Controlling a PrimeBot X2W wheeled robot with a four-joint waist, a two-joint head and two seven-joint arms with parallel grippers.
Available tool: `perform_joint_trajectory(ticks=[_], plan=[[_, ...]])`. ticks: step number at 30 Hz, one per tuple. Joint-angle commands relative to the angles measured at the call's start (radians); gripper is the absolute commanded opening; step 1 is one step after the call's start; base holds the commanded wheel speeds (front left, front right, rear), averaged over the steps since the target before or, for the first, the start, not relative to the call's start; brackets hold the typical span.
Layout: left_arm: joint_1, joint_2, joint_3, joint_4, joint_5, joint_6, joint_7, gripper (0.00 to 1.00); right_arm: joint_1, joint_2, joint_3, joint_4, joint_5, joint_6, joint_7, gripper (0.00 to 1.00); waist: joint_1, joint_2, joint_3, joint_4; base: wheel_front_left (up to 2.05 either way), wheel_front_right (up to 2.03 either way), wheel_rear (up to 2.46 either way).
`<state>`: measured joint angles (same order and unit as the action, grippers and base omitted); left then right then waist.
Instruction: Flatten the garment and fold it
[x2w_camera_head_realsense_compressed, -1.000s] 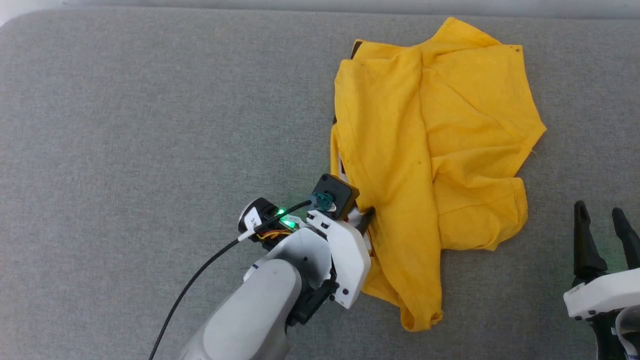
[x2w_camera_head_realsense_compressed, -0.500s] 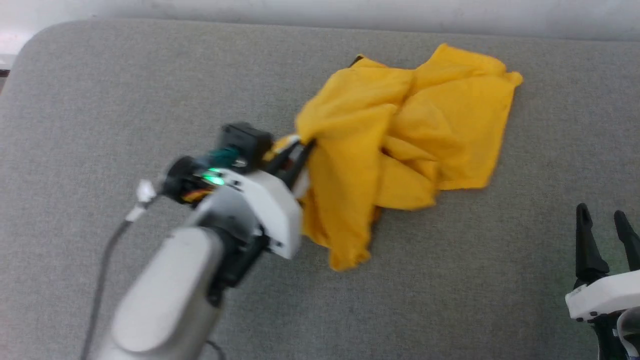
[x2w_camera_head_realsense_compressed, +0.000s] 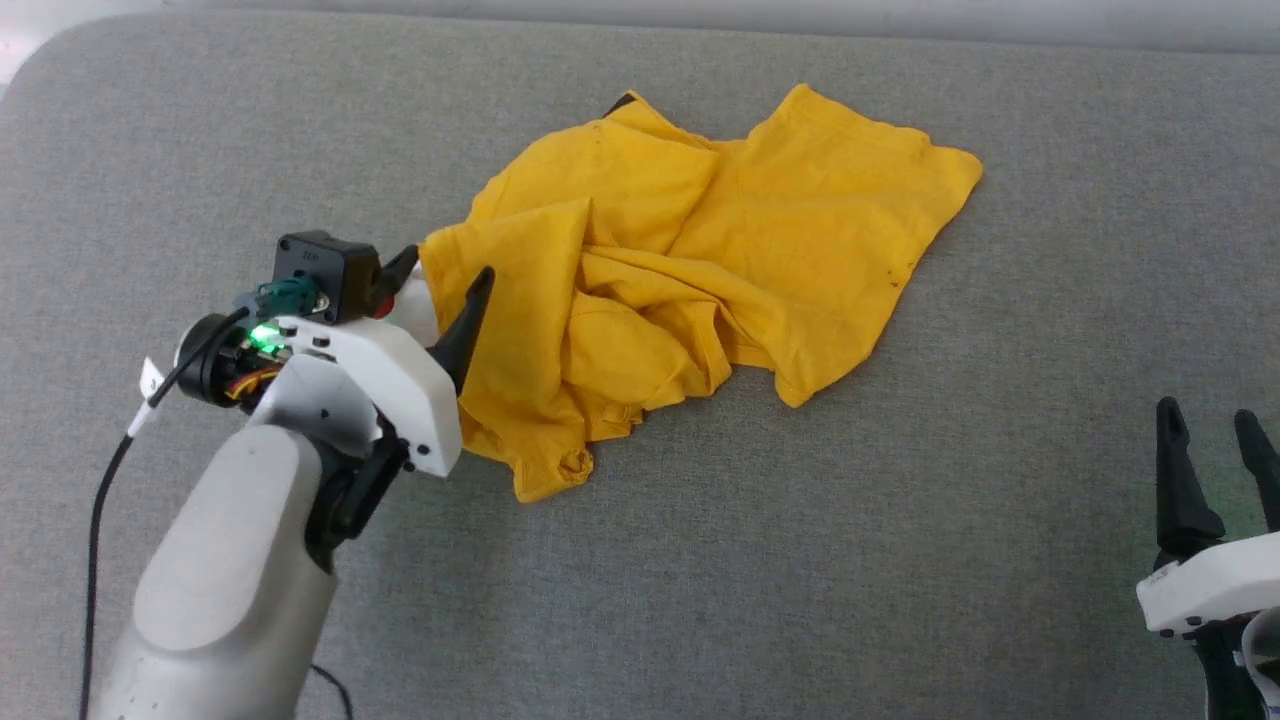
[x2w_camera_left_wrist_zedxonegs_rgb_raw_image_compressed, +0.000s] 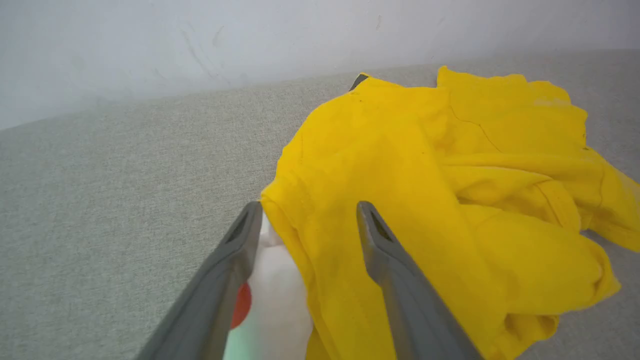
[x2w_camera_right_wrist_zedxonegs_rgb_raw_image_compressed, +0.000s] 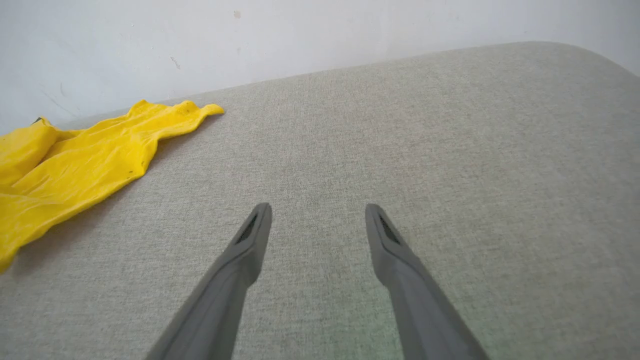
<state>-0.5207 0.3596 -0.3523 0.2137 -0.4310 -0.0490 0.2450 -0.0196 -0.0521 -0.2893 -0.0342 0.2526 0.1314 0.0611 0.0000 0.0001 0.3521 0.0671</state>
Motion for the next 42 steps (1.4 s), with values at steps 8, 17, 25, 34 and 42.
perform_joint_trajectory(ticks=[8,17,25,34,42], plan=[[0.075,-0.064,0.113,-0.107,-0.055,0.087,-0.219,1.00,0.016,0.002,-0.015,-0.019,-0.006,-0.001,0.016,1.00,0.0000,-0.0001,-0.061,0.007,0.00,0.00,0.00],[0.455,-0.138,0.286,-0.425,-0.001,0.277,-0.496,1.00,0.051,0.002,-0.010,-0.002,0.014,-0.001,0.010,1.00,0.0000,-0.0001,-0.113,0.026,0.00,0.00,0.00],[0.660,-0.267,0.351,-0.527,0.134,0.286,-0.506,1.00,0.070,0.002,-0.019,0.002,0.004,-0.001,0.013,1.00,0.0000,-0.0001,-0.125,0.077,0.00,0.00,0.00],[0.609,-0.302,0.353,-0.530,0.182,0.221,-0.507,1.00,-0.163,0.002,0.075,-0.102,-0.172,-0.001,0.237,1.00,0.0000,-0.0001,-0.058,0.125,0.00,0.00,0.00],[0.543,-0.309,0.310,-0.509,0.171,0.200,-0.507,1.00,-0.457,-0.065,0.135,0.030,-0.217,-0.001,0.516,1.00,0.0000,-0.0001,0.041,0.185,0.00,0.00,0.00]])
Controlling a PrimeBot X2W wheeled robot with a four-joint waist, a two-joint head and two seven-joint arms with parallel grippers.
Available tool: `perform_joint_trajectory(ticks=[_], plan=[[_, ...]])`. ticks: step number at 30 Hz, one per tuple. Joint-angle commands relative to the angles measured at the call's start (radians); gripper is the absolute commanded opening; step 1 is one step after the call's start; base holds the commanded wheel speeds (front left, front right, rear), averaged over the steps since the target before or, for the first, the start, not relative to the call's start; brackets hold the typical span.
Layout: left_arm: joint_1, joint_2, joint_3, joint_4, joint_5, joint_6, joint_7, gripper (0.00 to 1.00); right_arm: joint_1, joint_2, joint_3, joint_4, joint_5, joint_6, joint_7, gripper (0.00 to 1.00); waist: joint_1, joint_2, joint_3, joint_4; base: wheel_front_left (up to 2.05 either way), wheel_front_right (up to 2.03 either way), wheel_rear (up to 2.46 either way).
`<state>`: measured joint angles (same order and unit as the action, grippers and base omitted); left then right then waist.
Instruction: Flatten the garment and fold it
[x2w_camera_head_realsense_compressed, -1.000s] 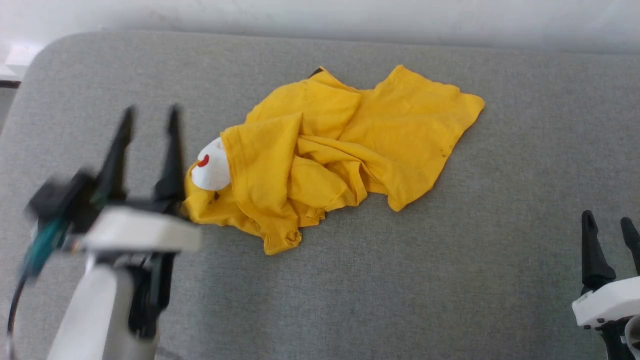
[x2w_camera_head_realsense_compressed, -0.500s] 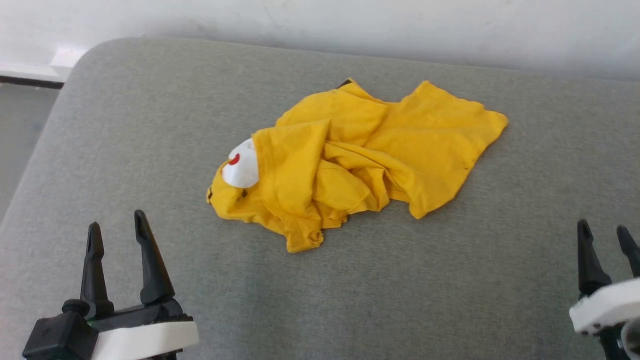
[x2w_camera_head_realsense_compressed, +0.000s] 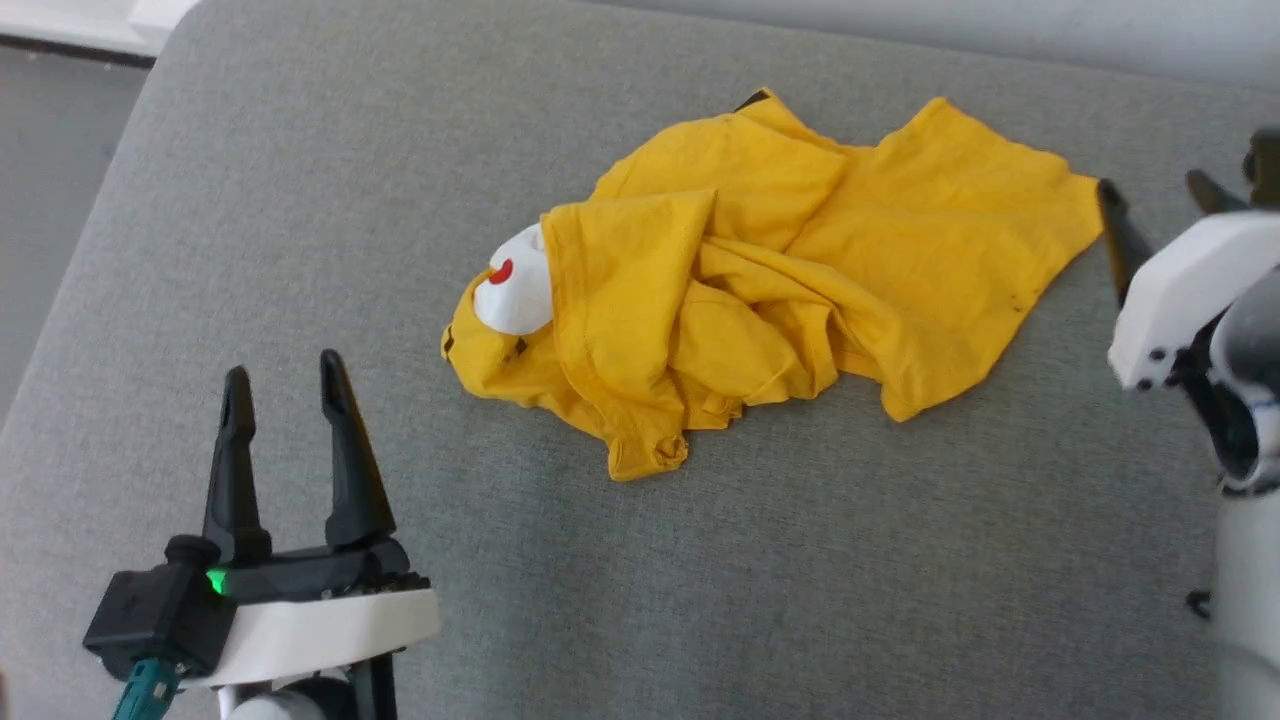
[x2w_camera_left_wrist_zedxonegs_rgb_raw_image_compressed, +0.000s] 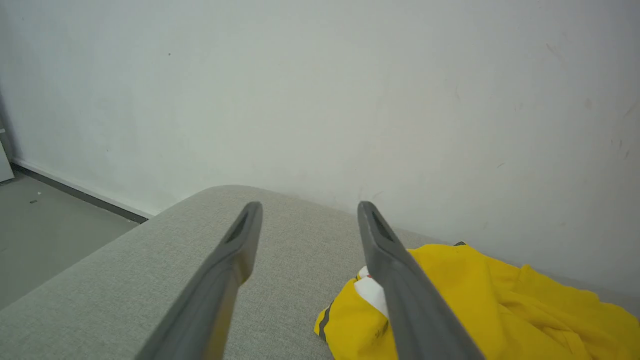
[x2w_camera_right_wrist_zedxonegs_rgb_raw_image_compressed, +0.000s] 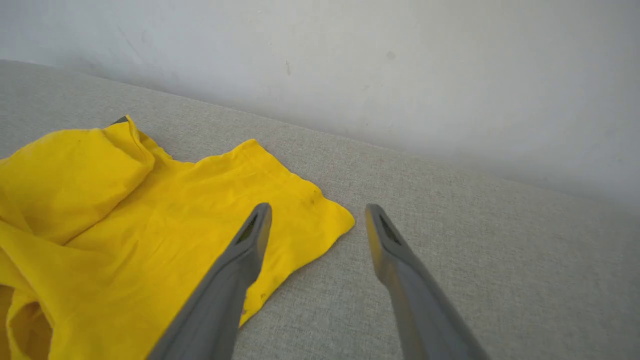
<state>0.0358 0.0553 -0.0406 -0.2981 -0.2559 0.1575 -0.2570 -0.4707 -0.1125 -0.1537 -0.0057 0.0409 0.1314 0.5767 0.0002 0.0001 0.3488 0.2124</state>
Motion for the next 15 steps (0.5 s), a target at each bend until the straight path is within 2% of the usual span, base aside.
perform_joint_trajectory(ticks=[1,5,9,15], plan=[[-0.021,-0.005,-0.010,0.006,-0.008,-0.006,-0.005,1.00,-0.035,-0.017,-0.001,0.032,-0.015,-0.001,0.025,1.00,-0.0002,-0.0001,0.054,0.048,0.00,0.00,0.00],[-0.046,-0.005,-0.037,0.017,-0.021,-0.002,-0.005,1.00,-0.127,-0.062,0.009,0.149,-0.059,-0.001,0.106,1.00,-0.0002,-0.0001,0.087,0.082,0.00,0.00,0.00],[-0.065,-0.005,-0.057,0.026,-0.031,-0.001,-0.005,1.00,-0.187,-0.075,-0.015,0.244,-0.106,-0.001,0.177,1.00,-0.0002,-0.0001,0.110,0.107,0.00,0.00,0.00],[-0.078,-0.005,-0.076,0.040,-0.043,-0.002,-0.005,1.00,-0.225,-0.042,-0.102,0.331,-0.168,-0.001,0.244,1.00,-0.0002,-0.0001,0.128,0.131,0.00,0.00,0.00]])
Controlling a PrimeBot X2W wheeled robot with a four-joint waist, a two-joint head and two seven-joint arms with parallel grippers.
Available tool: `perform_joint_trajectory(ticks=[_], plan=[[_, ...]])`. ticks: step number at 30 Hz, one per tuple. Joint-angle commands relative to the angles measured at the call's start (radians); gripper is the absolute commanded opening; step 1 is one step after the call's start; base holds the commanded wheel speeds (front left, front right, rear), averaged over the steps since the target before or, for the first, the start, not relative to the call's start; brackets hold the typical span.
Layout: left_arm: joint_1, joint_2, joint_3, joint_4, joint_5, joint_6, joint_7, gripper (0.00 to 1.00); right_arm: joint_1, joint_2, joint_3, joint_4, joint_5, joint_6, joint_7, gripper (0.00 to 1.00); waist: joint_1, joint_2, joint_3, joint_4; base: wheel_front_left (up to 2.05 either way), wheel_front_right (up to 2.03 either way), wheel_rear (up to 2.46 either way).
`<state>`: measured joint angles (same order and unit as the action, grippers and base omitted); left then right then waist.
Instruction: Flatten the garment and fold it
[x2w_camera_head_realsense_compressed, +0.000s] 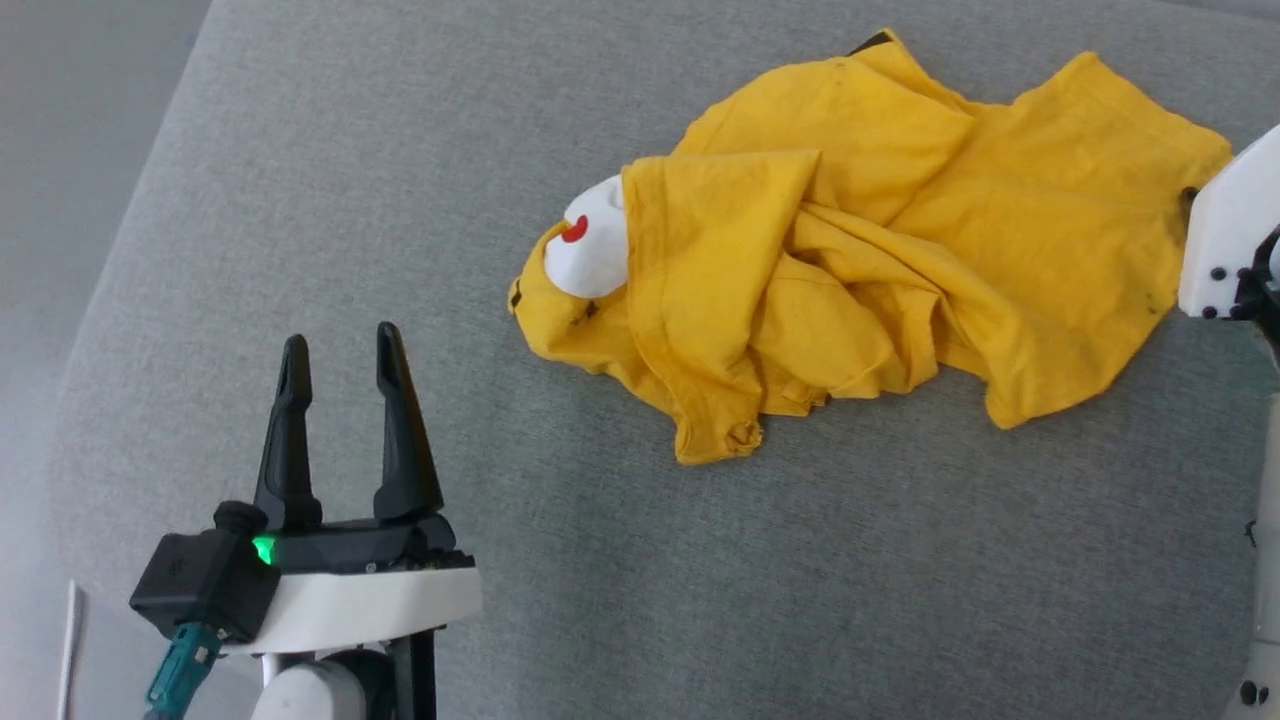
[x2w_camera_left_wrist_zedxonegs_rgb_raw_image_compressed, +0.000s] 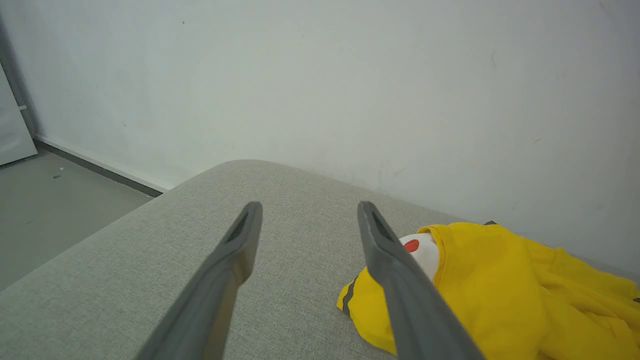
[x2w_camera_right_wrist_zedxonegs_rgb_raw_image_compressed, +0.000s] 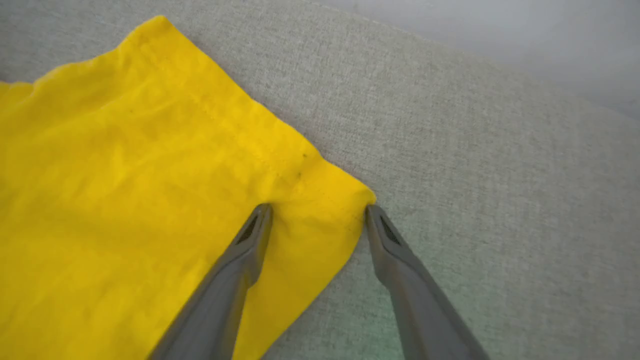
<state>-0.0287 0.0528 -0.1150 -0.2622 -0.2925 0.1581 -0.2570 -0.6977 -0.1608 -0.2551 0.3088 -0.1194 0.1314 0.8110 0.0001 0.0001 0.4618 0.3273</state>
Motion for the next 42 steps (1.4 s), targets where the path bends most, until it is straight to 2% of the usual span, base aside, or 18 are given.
perform_joint_trajectory(ticks=[1,2,3,4,7,10,15,18,22,27,31,34,35,36,37,39,42], plan=[[-0.015,-0.002,-0.003,0.006,-0.007,-0.002,-0.005,1.00,0.002,0.012,-0.009,0.030,-0.014,-0.001,0.023,1.00,-0.0001,-0.0001,0.015,0.018,0.00,0.00,0.00],[-0.016,-0.002,-0.004,0.008,-0.007,-0.002,-0.005,1.00,0.004,0.018,-0.017,0.042,-0.018,-0.001,0.038,1.00,-0.0001,-0.0001,0.015,0.018,0.00,0.00,0.00],[-0.017,-0.002,-0.003,0.010,-0.007,-0.002,-0.005,1.00,0.005,0.026,-0.027,0.053,-0.020,-0.001,0.056,0.42,-0.0001,-0.0001,0.013,0.017,0.00,0.00,0.00],[-0.017,-0.002,-0.002,0.012,-0.005,-0.002,-0.005,1.00,0.008,0.034,-0.029,0.062,-0.018,-0.001,0.075,0.00,-0.0001,-0.0001,0.010,0.014,0.00,0.00,0.00],[-0.014,-0.003,0.003,0.020,0.006,-0.009,-0.005,1.00,0.014,0.040,-0.004,0.058,-0.009,-0.001,0.075,0.00,-0.0001,-0.0001,-0.008,-0.006,0.00,0.00,0.00],[-0.007,-0.003,0.009,0.029,0.017,-0.016,-0.005,1.00,0.024,0.031,0.015,0.032,0.014,-0.001,0.011,0.00,-0.0001,-0.0001,-0.045,-0.035,0.00,0.00,0.00],[0.028,-0.003,0.030,0.040,0.038,-0.027,-0.005,1.00,0.095,0.033,-0.009,-0.050,0.077,-0.001,-0.108,0.00,-0.0001,-0.0001,-0.138,-0.108,0.00,0.00,0.00],[0.048,-0.003,0.041,0.042,0.050,-0.033,-0.005,1.00,0.153,0.027,-0.032,-0.104,0.098,-0.001,-0.139,0.00,-0.0001,-0.0001,-0.170,-0.143,0.00,0.00,0.00],[0.081,-0.003,0.056,0.043,0.071,-0.049,-0.005,1.00,0.322,0.021,-0.153,-0.233,0.129,-0.001,-0.168,0.00,-0.0001,-0.0001,-0.215,-0.203,0.00,0.00,0.00],[0.097,-0.003,0.059,0.034,0.079,-0.057,-0.005,1.00,0.591,0.077,-0.379,-0.372,0.152,-0.001,-0.165,0.00,-0.0001,-0.0001,-0.217,-0.251,0.00,0.00,0.00],[0.099,-0.003,0.055,0.036,0.081,-0.062,-0.005,1.00,0.758,0.107,-0.505,-0.397,0.172,-0.001,-0.187,0.00,-0.0001,-0.0001,-0.201,-0.276,0.00,0.00,0.00],[0.097,-0.003,0.058,0.035,0.080,-0.062,-0.005,1.00,0.809,0.110,-0.522,-0.343,0.224,-0.001,-0.223,0.00,-0.0001,-0.0001,-0.191,-0.296,0.00,0.00,0.00],[0.094,-0.003,0.059,0.036,0.081,-0.063,-0.005,1.00,0.809,0.110,-0.519,-0.324,0.245,-0.001,-0.248,0.24,-0.0001,-0.0001,-0.189,-0.300,0.00,0.00,0.00],[0.092,-0.003,0.060,0.038,0.082,-0.064,-0.005,1.00,0.806,0.110,-0.505,-0.312,0.256,-0.001,-0.274,0.80,-0.0001,-0.0001,-0.188,-0.304,0.00,0.00,0.00],[0.089,-0.003,0.062,0.038,0.082,-0.065,-0.005,1.00,0.799,0.110,-0.486,-0.309,0.263,-0.001,-0.301,1.00,-0.0001,-0.0001,-0.188,-0.309,0.00,0.00,0.00],[0.086,-0.003,0.067,0.041,0.085,-0.067,-0.005,1.00,0.776,0.110,-0.427,-0.334,0.279,-0.001,-0.338,1.00,-0.0001,-0.0001,-0.192,-0.315,0.00,0.00,0.00],[0.084,-0.003,0.072,0.039,0.086,-0.067,-0.005,1.00,0.735,0.110,-0.314,-0.434,0.332,-0.001,-0.355,1.00,-0.0001,-0.0001,-0.198,-0.320,0.00,0.00,0.00]])
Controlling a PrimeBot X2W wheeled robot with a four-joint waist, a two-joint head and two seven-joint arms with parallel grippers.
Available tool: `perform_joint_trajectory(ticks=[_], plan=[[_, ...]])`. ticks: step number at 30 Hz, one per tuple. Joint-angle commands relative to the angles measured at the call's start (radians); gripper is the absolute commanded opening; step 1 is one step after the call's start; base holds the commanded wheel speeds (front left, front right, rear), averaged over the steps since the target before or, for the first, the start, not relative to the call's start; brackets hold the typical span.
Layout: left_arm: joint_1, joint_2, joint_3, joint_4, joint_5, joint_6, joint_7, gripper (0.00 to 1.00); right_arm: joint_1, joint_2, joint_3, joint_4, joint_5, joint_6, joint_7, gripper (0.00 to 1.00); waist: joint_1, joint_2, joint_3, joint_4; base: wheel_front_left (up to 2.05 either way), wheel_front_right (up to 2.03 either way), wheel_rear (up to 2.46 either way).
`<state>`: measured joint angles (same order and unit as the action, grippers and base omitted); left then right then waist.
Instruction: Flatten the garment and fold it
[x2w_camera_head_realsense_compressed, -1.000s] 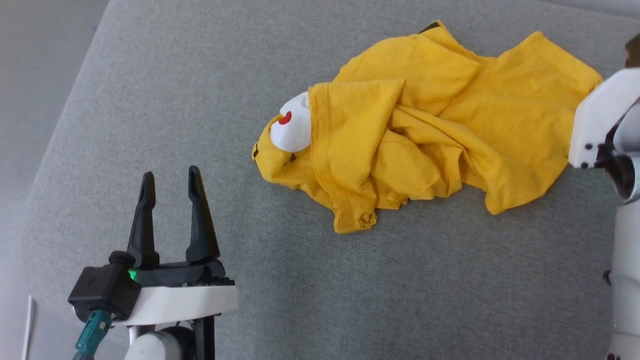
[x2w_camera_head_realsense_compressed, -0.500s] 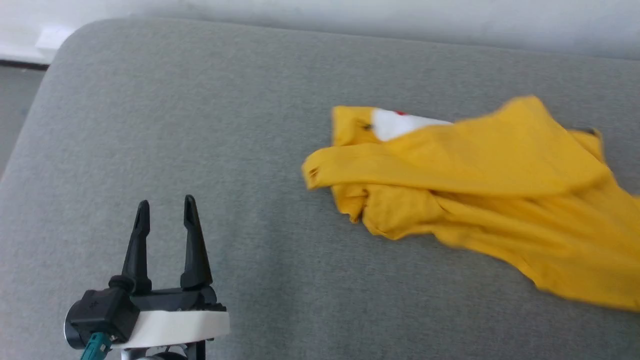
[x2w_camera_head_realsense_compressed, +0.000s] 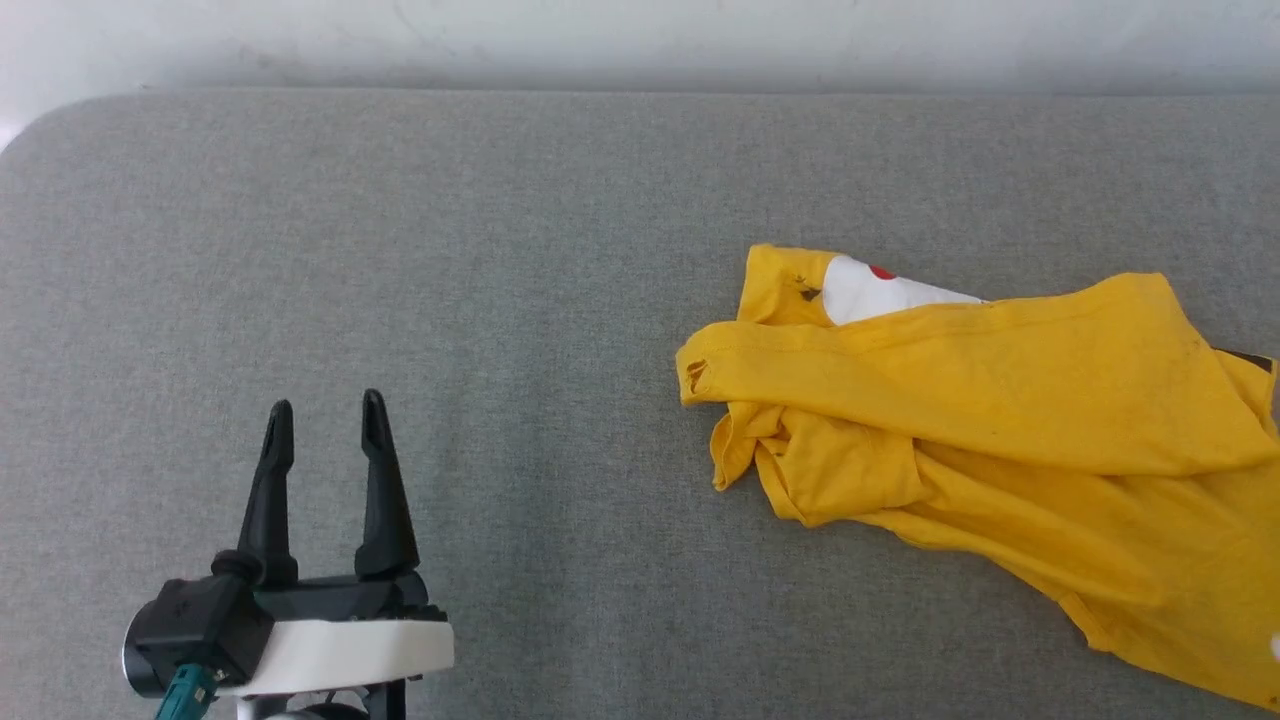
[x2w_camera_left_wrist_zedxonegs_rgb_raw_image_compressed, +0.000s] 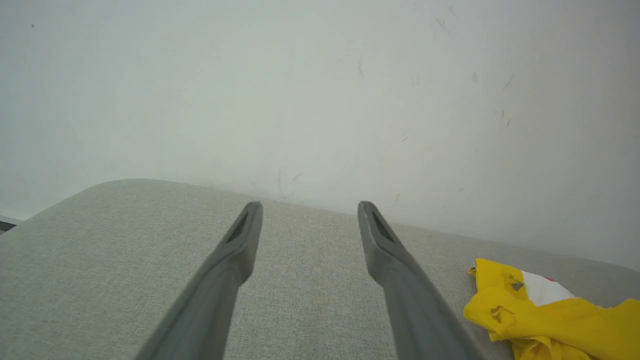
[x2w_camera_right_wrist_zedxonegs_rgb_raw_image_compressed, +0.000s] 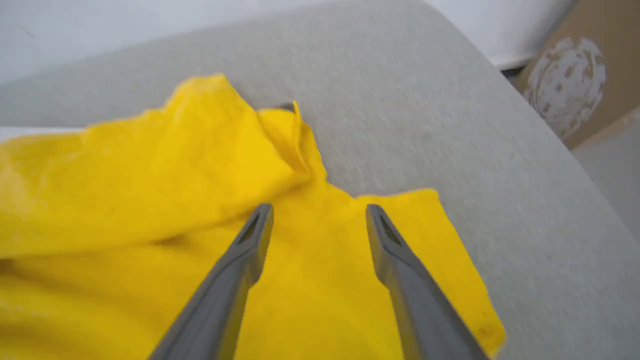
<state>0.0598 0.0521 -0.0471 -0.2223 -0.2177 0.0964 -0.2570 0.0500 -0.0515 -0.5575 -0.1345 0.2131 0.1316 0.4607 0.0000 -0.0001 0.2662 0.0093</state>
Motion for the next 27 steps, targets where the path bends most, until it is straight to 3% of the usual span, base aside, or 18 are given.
perform_joint_trajectory(ticks=[1,5,8,15,24,25,27], plan=[[-0.004,-0.002,0.003,-0.001,0.011,-0.004,-0.005,1.00,-0.024,0.001,0.029,-0.039,0.007,-0.001,0.002,1.00,0.0000,0.0001,-0.004,-0.002,0.00,0.00,0.00],[-0.009,-0.002,-0.007,-0.007,0.011,-0.005,-0.005,1.00,-0.078,0.001,0.179,-0.186,-0.012,-0.001,0.062,1.00,0.0000,0.0001,0.004,0.010,0.00,0.00,0.00],[-0.019,-0.002,-0.016,-0.008,0.006,-0.005,-0.005,1.00,-0.136,0.001,0.244,-0.188,-0.031,-0.001,0.141,1.00,0.0000,0.0001,0.019,0.029,0.00,0.00,0.00],[-0.043,-0.002,-0.011,-0.006,0.003,-0.011,-0.005,1.00,-0.298,-0.074,0.388,-0.032,-0.098,-0.001,0.228,1.00,0.0000,0.0001,0.083,0.073,0.00,0.00,0.00],[-0.089,-0.002,-0.043,0.015,-0.022,-0.012,-0.005,1.00,-0.422,-0.112,0.499,0.193,-0.118,-0.001,0.336,1.00,0.0000,0.0001,0.125,0.145,0.00,0.00,0.00],[-0.090,-0.002,-0.045,0.017,-0.024,-0.010,-0.005,1.00,-0.426,-0.116,0.500,0.208,-0.124,-0.001,0.345,0.89,0.0000,0.0001,0.127,0.151,0.00,0.00,0.00],[-0.091,-0.002,-0.046,0.020,-0.027,-0.007,-0.005,1.00,-0.433,-0.121,0.494,0.223,-0.135,-0.001,0.345,0.00,0.0000,0.0001,0.128,0.161,0.00,0.00,0.00]])
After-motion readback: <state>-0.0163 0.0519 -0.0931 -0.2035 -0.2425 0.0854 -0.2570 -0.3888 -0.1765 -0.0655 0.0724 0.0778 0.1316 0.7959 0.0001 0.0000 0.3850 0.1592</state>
